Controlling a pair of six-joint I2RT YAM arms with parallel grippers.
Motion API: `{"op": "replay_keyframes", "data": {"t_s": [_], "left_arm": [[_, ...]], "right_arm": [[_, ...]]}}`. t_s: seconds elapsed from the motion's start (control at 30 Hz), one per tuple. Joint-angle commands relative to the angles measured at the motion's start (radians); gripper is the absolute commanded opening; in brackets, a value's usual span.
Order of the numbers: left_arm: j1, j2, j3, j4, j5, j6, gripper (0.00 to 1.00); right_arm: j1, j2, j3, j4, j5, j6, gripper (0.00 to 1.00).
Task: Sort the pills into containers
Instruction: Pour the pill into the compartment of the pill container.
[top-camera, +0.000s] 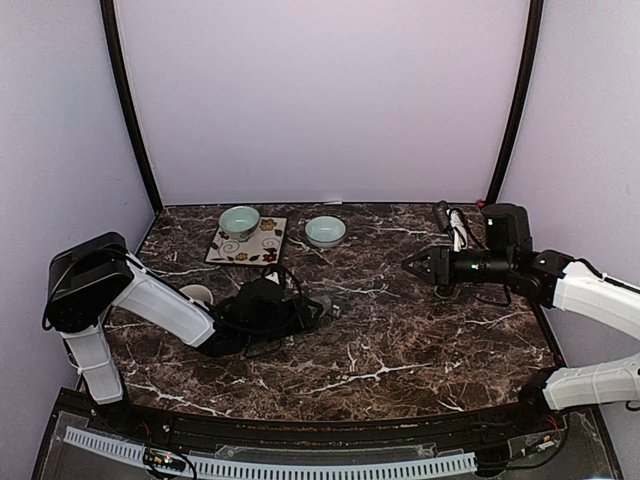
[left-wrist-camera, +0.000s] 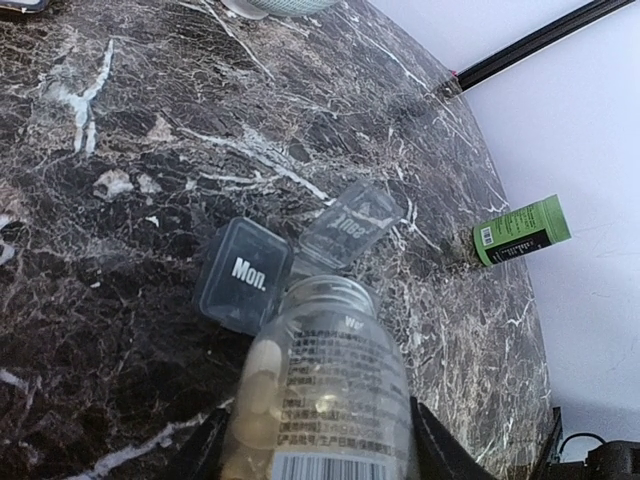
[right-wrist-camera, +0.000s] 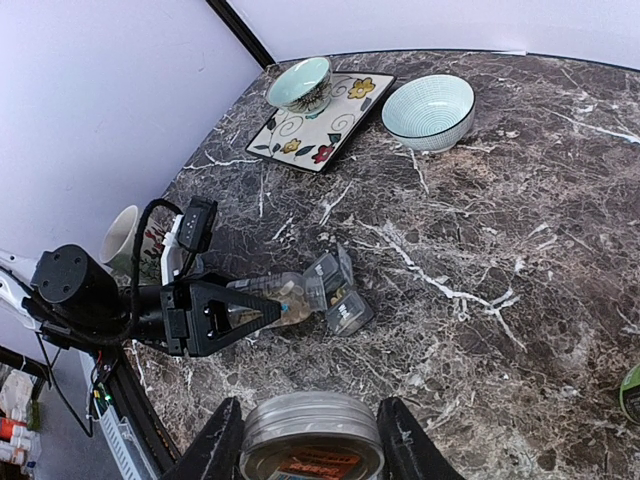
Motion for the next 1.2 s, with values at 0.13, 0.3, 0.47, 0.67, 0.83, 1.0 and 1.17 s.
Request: {"op": "replay_keyframes", "data": {"t_s": [0.13, 0.3, 0.47, 0.67, 0.83, 1.0, 1.17], "left_arm": [[-0.005, -0.042, -0.028, 0.124, 0.002, -0.003, 0.0], [-0.005, -0.04, -0.032, 0.153, 0.004, 0.001, 0.0], [-0.005, -0.043, -0.048, 0.187, 0.007, 0.0, 0.0], [-0.004, -0.05, -0.072, 0.248, 0.017, 0.0, 0.0], [0.0, -0.062, -0.089, 0.292, 0.042, 0.004, 0.0], [0.009, -0.097, -0.108, 0.32, 0.078, 0.007, 0.0], [0.017, -0.12, -0.13, 0.362, 0.12, -0.003, 0.0]], "right_arm": [[-0.006, -0.003, 0.001, 0.028, -0.012, -0.001, 0.33], [-0.006, -0.002, 0.005, 0.026, -0.012, -0.001, 0.33], [-0.006, -0.001, 0.009, 0.023, -0.013, -0.004, 0.33], [-0.007, 0.007, 0.015, 0.024, -0.019, -0.005, 0.33], [-0.007, 0.012, 0.016, 0.033, -0.026, -0.005, 0.33], [-0.007, 0.013, 0.013, 0.047, -0.037, 0.004, 0.33], [-0.007, 0.008, 0.009, 0.059, -0.044, 0.02, 0.32]]}}
